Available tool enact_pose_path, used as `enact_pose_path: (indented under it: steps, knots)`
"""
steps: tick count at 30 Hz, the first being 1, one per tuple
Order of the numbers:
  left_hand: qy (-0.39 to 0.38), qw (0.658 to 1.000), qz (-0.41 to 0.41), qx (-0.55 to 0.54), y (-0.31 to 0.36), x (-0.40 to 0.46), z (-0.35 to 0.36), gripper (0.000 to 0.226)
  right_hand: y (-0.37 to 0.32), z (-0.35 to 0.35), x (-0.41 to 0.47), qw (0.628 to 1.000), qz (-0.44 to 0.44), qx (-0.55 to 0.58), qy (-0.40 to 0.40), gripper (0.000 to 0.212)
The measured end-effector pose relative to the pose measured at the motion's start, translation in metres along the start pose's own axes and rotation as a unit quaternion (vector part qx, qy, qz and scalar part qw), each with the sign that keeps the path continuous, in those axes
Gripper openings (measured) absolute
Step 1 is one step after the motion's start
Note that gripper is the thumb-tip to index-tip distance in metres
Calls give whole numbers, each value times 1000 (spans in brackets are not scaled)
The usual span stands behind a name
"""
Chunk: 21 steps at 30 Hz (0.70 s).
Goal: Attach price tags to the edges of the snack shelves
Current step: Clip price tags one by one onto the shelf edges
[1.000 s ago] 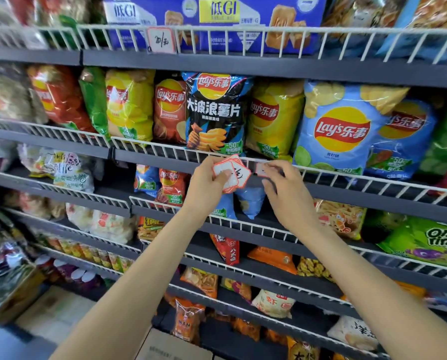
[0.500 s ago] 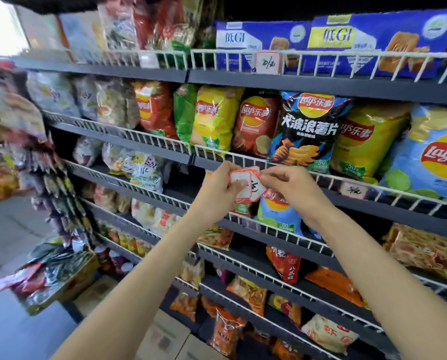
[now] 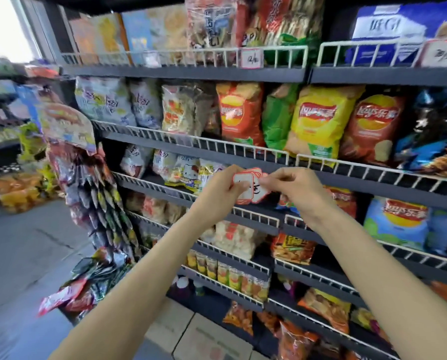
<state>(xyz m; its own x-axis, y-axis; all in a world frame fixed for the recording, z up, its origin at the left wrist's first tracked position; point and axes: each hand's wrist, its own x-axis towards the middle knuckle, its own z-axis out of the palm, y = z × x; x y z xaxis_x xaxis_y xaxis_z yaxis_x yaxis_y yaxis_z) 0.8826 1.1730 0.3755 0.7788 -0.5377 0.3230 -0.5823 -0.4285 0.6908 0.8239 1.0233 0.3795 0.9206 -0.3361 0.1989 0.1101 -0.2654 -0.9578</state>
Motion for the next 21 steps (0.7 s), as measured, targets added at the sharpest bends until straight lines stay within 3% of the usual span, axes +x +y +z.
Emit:
enact_pose_path:
  steps: [11, 16, 21]
  knots:
    - [38, 999, -26, 20, -121, 70, -68, 24, 14, 105, 103, 996, 14, 81, 28, 22]
    - [43, 997, -56, -5, -168, 108, -97, 26, 19, 135, 156, 998, -13, 41, 51, 14]
    - [28, 998, -61, -2, -210, 140, -123, 29, 19, 166, 198, 990, -85, -86, 77, 23]
